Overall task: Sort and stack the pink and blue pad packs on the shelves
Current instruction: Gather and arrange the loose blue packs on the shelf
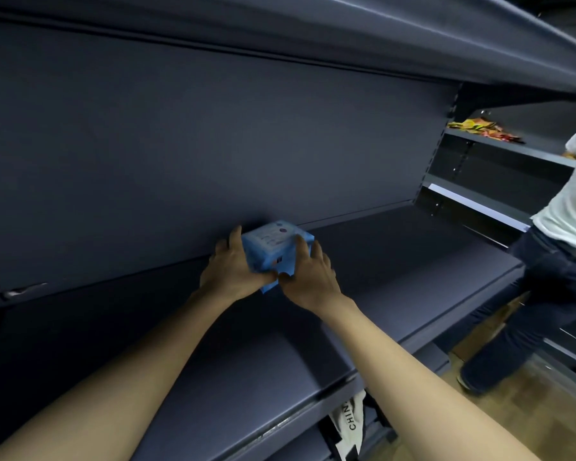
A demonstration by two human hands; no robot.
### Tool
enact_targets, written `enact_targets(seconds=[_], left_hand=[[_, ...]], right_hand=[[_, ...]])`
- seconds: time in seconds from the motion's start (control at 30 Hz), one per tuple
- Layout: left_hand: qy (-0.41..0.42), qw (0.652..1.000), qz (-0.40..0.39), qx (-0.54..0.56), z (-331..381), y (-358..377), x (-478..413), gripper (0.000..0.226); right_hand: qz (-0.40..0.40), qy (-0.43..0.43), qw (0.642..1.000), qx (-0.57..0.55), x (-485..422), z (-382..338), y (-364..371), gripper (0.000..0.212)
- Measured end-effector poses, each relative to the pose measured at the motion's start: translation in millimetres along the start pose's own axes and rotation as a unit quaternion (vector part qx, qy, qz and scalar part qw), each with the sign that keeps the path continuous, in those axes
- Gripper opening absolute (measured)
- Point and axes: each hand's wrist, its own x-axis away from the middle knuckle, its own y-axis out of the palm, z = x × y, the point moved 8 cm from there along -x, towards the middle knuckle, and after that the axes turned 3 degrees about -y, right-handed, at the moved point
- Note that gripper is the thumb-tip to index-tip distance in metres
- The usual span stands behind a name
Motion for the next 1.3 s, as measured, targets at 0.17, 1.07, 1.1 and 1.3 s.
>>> enact_targets(seconds=[0.17,1.07,1.1,1.3], left_hand=[[-0.002,0.999,-0.011,0.035,-1,6,-3,0.119],[0.033,0.986,0.155,0.042,-10,-93,73,0.086],[0.029,0.986,0.16,0.043,-12,-99,80,0.085],[-0.001,0.985,0.165,0.058,-32,-135,114,0.085]], right_hand=[[0.01,-0.017,1.0,0.0,-2,1,3,0.081],[0.097,-0.214,0.971,-0.049,59,-103,18,0.098],[0.113,-0.225,0.966,-0.052,63,-111,20,0.102],[0.215,-0.273,0.935,-0.07,89,-152,23,0.094]])
